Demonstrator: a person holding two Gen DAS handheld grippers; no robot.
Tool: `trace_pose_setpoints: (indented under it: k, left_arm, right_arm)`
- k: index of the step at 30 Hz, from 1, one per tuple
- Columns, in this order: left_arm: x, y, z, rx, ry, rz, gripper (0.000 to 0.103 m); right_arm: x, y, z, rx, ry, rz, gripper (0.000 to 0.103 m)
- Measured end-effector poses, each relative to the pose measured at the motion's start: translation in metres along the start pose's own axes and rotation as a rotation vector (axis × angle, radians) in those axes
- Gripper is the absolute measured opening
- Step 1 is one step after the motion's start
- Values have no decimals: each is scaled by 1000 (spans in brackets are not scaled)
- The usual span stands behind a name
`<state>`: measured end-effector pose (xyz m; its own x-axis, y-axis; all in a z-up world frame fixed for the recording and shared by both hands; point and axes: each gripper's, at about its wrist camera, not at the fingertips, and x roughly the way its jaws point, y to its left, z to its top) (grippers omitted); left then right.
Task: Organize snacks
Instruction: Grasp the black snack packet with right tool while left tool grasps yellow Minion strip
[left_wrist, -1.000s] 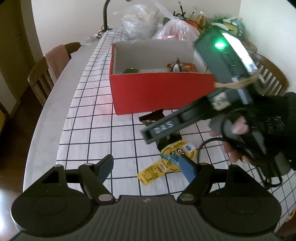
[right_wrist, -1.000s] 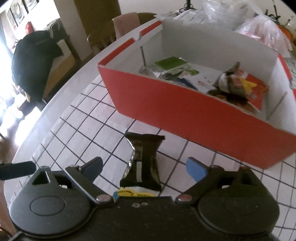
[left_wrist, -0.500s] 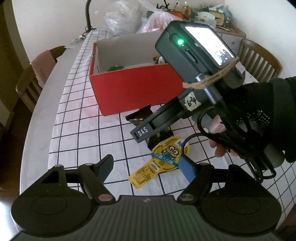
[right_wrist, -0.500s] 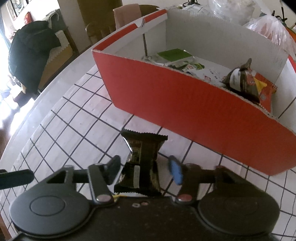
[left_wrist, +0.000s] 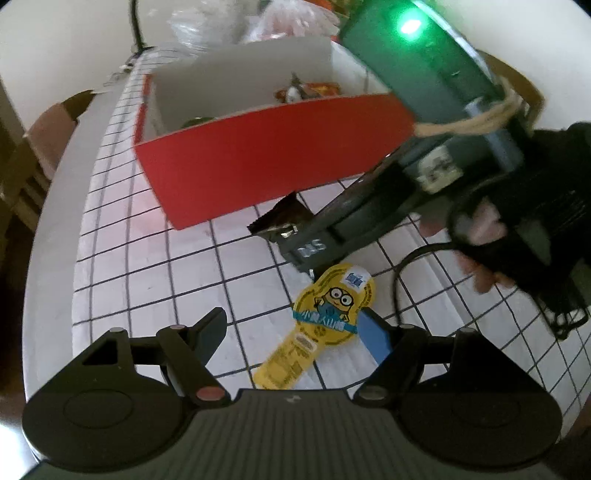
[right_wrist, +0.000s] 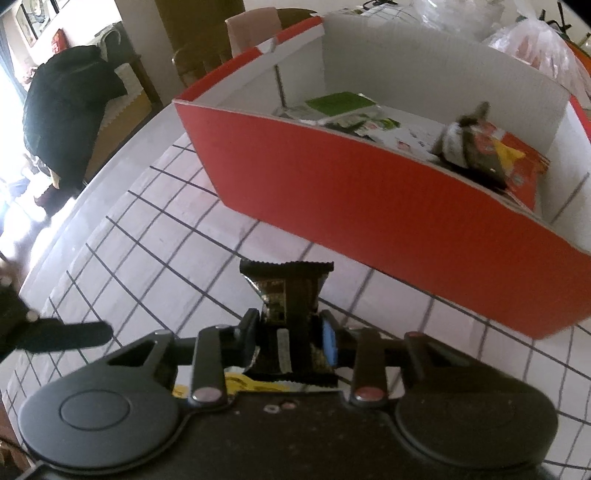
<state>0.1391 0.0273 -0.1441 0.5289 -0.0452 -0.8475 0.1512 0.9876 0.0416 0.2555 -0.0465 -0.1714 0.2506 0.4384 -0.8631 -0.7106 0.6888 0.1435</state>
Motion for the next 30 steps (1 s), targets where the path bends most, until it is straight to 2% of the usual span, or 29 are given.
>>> trace_pose_setpoints:
  k: [8, 11, 18, 22, 24, 28, 30]
  left_arm:
    - [27, -19, 6, 133, 54, -80, 77]
    - [34, -26, 6, 189, 68, -84, 78]
    - [47, -29, 4, 235, 99, -87, 78]
    - [52, -25, 6, 190, 107, -99, 75]
    - [53, -22, 7, 160, 110, -108, 64]
    - [50, -21, 6, 112, 110, -93, 60]
    - [49, -19, 6, 73, 110, -74, 52]
  right_arm:
    - [-16, -28, -21, 40, 10, -12, 32]
    - [-20, -35, -28, 61, 9, -12, 32]
    - [-30, -42, -41, 91, 13, -5, 32]
    - [-35, -44, -47, 110, 10, -6, 32]
    - [-38, -46, -50, 120, 7, -6, 32]
    - [-43, -50, -58, 148, 0, -13, 32]
    - [-45, -51, -61, 159, -2, -18, 32]
